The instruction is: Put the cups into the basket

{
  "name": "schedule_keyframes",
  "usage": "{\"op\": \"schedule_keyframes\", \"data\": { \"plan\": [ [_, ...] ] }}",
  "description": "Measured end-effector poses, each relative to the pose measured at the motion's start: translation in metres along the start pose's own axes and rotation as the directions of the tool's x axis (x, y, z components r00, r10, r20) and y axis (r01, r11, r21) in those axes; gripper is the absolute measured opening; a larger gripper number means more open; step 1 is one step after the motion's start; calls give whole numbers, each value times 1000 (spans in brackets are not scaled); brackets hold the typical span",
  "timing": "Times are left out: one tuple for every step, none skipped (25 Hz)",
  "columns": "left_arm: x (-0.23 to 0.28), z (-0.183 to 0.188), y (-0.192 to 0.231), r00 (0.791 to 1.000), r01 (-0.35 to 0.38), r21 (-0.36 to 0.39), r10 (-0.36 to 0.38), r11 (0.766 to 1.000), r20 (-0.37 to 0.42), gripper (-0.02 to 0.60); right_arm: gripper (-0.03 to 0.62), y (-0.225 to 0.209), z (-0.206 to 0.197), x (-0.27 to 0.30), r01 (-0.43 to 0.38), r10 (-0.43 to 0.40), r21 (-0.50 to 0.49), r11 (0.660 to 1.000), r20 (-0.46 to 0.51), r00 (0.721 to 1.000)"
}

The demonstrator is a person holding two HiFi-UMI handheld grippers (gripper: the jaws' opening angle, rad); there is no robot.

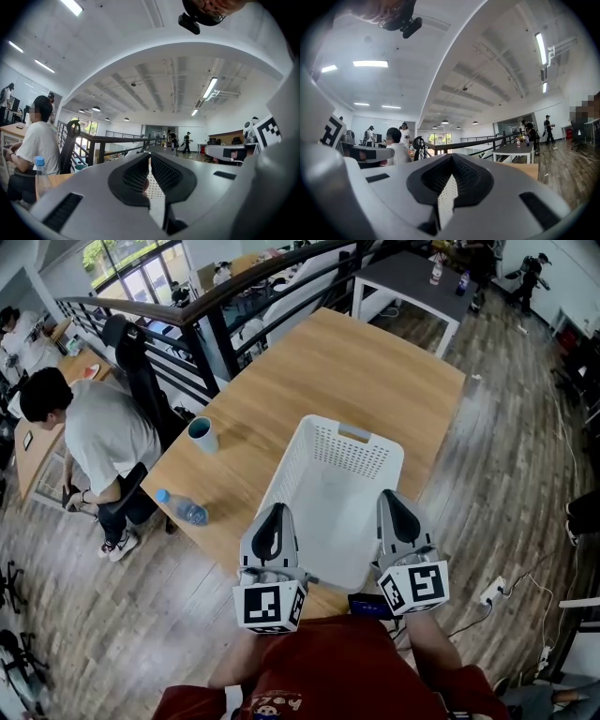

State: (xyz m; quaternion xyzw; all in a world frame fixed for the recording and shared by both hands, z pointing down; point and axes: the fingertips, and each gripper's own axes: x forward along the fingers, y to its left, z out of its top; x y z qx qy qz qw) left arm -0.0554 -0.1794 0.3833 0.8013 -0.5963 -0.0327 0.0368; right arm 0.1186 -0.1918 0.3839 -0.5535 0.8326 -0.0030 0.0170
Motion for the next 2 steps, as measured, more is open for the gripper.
{"op": "schedule_keyframes", "data": {
  "plan": [
    [0, 0, 0, 1000, 0, -1, 0, 1000, 0, 21, 11, 0, 0, 0, 0, 0, 1, 1000, 0, 1000],
    [-1, 0, 0, 1000, 0, -1, 0, 1000, -1, 21, 11, 0, 0, 0, 1, -1, 2, 1000, 1, 1000]
  ]
}}
